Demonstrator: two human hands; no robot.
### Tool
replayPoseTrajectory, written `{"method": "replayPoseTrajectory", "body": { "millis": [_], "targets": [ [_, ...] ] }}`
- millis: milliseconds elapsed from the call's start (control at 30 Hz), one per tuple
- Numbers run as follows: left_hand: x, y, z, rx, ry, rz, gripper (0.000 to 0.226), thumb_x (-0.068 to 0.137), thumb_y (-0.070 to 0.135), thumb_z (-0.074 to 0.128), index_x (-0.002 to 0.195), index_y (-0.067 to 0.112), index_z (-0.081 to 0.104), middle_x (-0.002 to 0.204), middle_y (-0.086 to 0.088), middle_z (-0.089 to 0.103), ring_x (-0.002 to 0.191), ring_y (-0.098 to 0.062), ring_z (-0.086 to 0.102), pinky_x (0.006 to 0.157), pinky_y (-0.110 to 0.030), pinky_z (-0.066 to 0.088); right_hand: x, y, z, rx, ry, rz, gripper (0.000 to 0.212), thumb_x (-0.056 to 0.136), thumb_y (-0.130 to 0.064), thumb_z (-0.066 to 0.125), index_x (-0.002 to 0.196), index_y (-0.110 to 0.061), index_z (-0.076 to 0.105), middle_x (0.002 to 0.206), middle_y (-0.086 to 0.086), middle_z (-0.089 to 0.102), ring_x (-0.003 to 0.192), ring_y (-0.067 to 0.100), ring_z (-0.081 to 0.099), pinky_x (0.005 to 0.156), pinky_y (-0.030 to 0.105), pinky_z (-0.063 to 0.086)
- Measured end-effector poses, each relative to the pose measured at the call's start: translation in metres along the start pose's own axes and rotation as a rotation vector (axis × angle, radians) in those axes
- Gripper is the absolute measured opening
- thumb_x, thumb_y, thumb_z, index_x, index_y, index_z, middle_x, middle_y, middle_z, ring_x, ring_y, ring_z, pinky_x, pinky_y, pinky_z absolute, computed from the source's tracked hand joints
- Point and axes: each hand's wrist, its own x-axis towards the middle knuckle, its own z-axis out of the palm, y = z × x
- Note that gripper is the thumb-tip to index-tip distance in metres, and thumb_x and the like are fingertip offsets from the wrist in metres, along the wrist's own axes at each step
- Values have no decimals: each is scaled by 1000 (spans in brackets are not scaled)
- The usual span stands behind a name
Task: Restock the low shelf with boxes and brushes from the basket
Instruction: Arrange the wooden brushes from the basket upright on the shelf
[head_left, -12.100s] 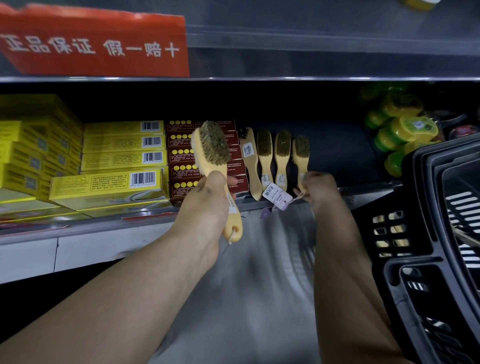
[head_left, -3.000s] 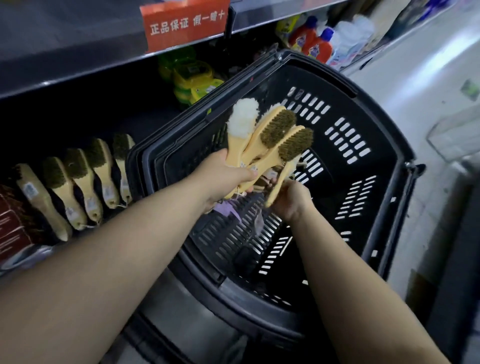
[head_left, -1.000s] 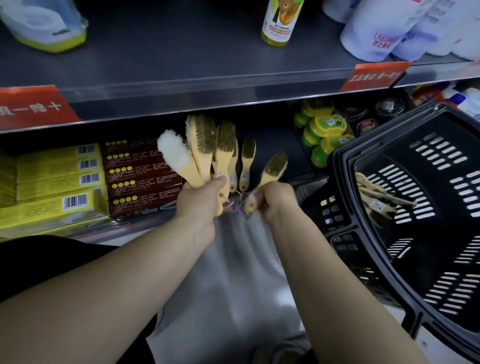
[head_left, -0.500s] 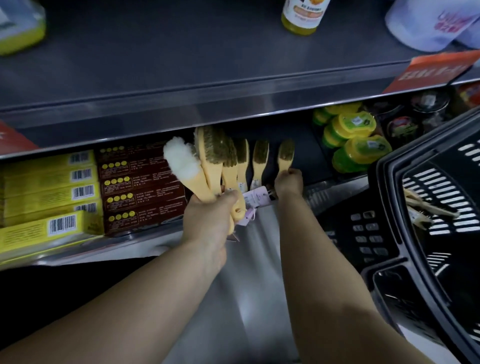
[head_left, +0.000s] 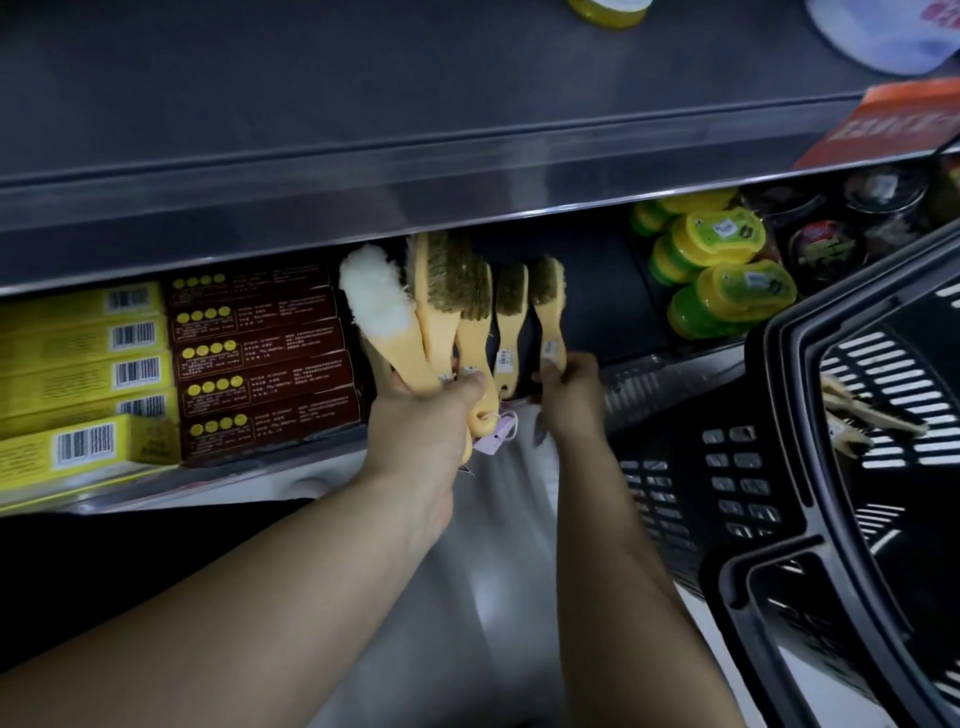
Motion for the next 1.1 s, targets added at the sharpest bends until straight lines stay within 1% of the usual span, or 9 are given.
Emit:
{"method": "replayPoseTrajectory", "body": {
  "millis": [200,367,467,567,633,767,900,1000,1100],
  "targets": [
    [-1,0,-2,-9,-1,9,38,80,13,71,116,20,60,91,2,69,64,-6,62,42,-13,44,13,-8,5,-411,-28,13,36,96,-40,46,99,-9,64,104,16,65,95,34,59,68,32,42],
    [-1,0,-2,-1,0,11,38,79,13,72,115,19,60,95,0,70,77,-14,66,63,-24,50,12,-8,4,-513,-64,41,31,96,-33,47,108,-10,62,117,17,61,108,35,55,78,34,43],
    [0,0,-3,5,1,12,39,79,12,71,116,18,59,98,-4,70,82,-20,66,69,-30,50,-7,-13,-2,-642,-46,-16,38,99,-33,39,124,-8,53,137,18,39,122,36,40,96,40,36],
    [1,-1,-3,10,-3,-2,40,79,12,72,117,17,60,99,-5,70,85,-23,67,73,-34,53,-42,-30,-10,-337,-34,-222,33,100,-30,39,102,-10,65,114,14,58,107,29,52,93,36,44],
    [0,-2,-3,16,-14,-11,37,79,12,72,113,18,61,98,-5,70,84,-22,67,67,-31,55,-67,-46,-16,152,-275,-109,33,97,-33,45,81,-19,69,84,-4,72,84,11,66,75,24,53],
    [-5,-6,-2,10,-85,-44,21,81,11,70,99,19,64,87,-3,71,70,-16,66,52,-24,52,-88,-53,-18,563,-595,88,19,92,-23,56,92,-11,70,87,8,71,78,22,66,64,30,51],
    [-7,-10,-2,-42,-53,-127,11,85,10,65,95,14,63,82,-4,69,71,-16,66,64,-25,54,-57,-46,-23,620,-327,146,16,93,-12,52,87,-8,66,79,10,67,71,21,63,67,32,53],
    [-4,-7,-4,-54,-35,-138,11,85,13,66,95,15,62,77,1,65,63,-9,61,54,-18,52,-16,-41,-29,380,-58,138,22,94,-8,45,77,-16,55,70,3,57,62,15,54,55,23,47],
    [-4,-4,-4,-27,-58,-125,6,85,13,65,86,17,61,70,2,60,58,-8,54,51,-16,47,16,-31,-33,175,-29,150,21,91,1,42,81,-14,51,71,0,48,58,10,46,45,15,45]
  ]
}}
